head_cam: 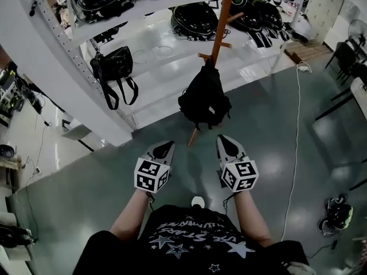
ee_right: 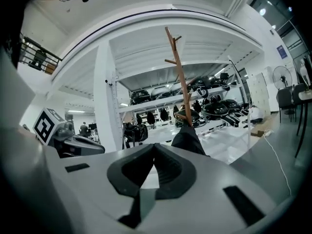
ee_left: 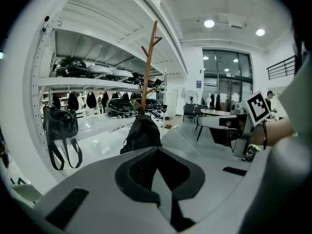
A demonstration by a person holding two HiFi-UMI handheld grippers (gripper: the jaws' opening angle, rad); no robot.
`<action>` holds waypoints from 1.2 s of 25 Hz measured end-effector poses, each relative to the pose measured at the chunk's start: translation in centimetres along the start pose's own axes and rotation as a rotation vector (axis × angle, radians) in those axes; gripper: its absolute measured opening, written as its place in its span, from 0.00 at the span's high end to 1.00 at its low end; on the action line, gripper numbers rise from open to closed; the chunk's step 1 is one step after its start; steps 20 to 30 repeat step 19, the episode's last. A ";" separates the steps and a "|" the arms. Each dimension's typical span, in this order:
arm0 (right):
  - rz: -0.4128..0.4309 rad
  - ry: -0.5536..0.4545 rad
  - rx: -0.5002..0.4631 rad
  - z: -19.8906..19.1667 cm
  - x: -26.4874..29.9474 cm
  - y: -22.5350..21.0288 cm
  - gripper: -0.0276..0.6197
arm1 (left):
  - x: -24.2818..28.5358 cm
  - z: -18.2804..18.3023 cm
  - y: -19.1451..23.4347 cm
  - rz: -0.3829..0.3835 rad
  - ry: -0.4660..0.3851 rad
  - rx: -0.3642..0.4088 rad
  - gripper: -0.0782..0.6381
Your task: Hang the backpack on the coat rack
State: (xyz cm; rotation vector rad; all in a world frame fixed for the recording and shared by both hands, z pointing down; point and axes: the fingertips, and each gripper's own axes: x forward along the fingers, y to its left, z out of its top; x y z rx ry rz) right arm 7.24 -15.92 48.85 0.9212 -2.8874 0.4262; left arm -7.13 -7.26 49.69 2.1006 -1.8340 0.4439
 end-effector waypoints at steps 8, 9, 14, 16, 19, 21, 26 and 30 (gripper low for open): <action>0.011 0.058 0.028 -2.5 0.3 3.3 0.94 | -3.9 -2.9 0.7 0.011 0.031 -0.037 0.87; 0.016 0.064 0.021 -2.5 0.3 4.0 0.94 | -4.8 -3.2 1.3 0.018 0.036 -0.035 0.87; 0.037 0.068 -0.011 -2.0 -0.3 8.1 0.94 | -9.5 -3.8 4.1 0.073 0.019 -0.035 0.87; 0.041 0.061 -0.025 -1.8 -0.7 9.6 0.94 | -11.2 -3.9 4.7 0.088 -0.002 -0.050 0.87; 0.047 0.051 -0.036 -1.6 -1.3 11.8 0.94 | -13.5 -4.3 5.0 0.098 -0.023 -0.061 0.87; 0.047 0.051 -0.036 -1.6 -1.3 11.8 0.94 | -13.5 -4.3 5.0 0.098 -0.023 -0.061 0.87; 0.047 0.051 -0.036 -1.6 -1.3 11.8 0.94 | -13.5 -4.3 5.0 0.098 -0.023 -0.061 0.87; 0.047 0.051 -0.036 -1.6 -1.3 11.8 0.94 | -13.5 -4.3 5.0 0.098 -0.023 -0.061 0.87</action>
